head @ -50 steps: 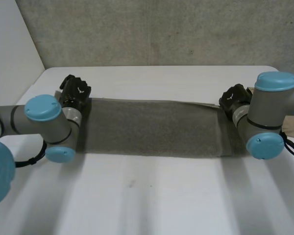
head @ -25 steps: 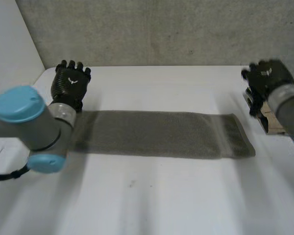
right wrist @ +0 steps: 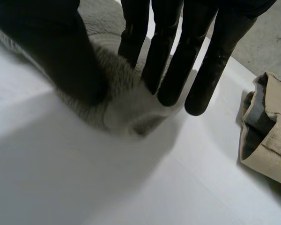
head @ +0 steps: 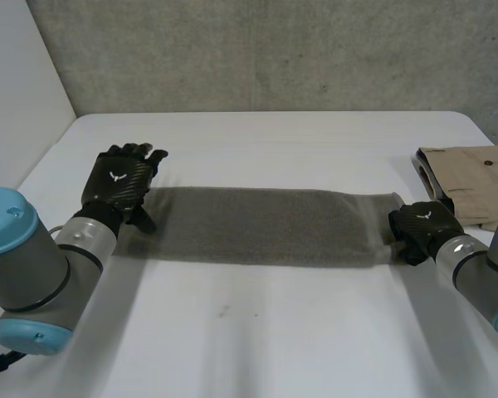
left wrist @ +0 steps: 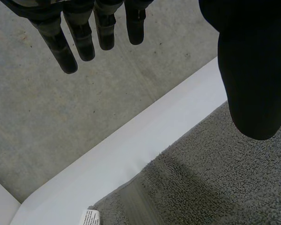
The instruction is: Fold the laundry.
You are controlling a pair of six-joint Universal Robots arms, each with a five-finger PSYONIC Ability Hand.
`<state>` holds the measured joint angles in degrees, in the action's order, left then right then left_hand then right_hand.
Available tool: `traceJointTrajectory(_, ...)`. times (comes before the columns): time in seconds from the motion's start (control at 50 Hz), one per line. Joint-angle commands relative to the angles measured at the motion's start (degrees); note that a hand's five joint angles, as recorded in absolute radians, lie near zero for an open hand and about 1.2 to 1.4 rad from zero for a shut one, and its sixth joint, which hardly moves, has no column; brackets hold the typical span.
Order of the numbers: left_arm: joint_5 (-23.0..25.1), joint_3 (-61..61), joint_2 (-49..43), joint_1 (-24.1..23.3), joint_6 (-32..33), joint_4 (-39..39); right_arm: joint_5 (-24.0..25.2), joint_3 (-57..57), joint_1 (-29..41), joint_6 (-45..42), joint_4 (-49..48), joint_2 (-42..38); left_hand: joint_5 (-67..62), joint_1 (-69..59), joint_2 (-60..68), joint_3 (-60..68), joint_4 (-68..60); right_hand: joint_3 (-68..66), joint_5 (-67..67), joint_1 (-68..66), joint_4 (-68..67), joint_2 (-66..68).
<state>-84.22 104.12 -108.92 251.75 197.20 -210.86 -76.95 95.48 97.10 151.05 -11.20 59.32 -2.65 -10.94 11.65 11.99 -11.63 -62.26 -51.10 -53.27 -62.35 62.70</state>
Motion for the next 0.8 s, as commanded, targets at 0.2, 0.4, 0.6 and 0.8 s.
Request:
traceJointTrajectory(0.2, -0.6, -0.1, 0.5, 0.0, 0.0, 0.1, -2.7, 3.0, -8.1, -9.1, 0.3, 9.9, 2.3, 0.6, -1.3, -1.6, 1.2, -17.7, -18.9, -26.7, -17.7, 17.3)
traceJointTrajectory(0.4, -0.6, 0.1, 2.4, 0.8, -0.2, 0.5, -4.4, 3.2, -16.9, -32.0, 1.7, 17.9, 2.3, 0.6, -1.3, -1.6, 1.2, -17.7, -18.9, -26.7, -17.7, 17.3)
traceJointTrajectory(0.6, -0.7, 0.0, 3.4, 2.1, -0.2, 0.4, -4.7, -7.7, 2.1, -28.4, 1.4, 17.7, 2.3, 0.6, -1.3, -1.6, 1.2, -17.7, -18.9, -26.7, -17.7, 17.3)
traceJointTrajectory(0.8, -0.7, 0.0, 4.0, 3.1, -0.3, 0.4, 1.7, -24.6, 33.0, -28.9, 0.9, -1.0, 2.3, 0.6, -1.3, -1.6, 1.2, -17.7, -18.9, -26.7, -17.7, 17.3)
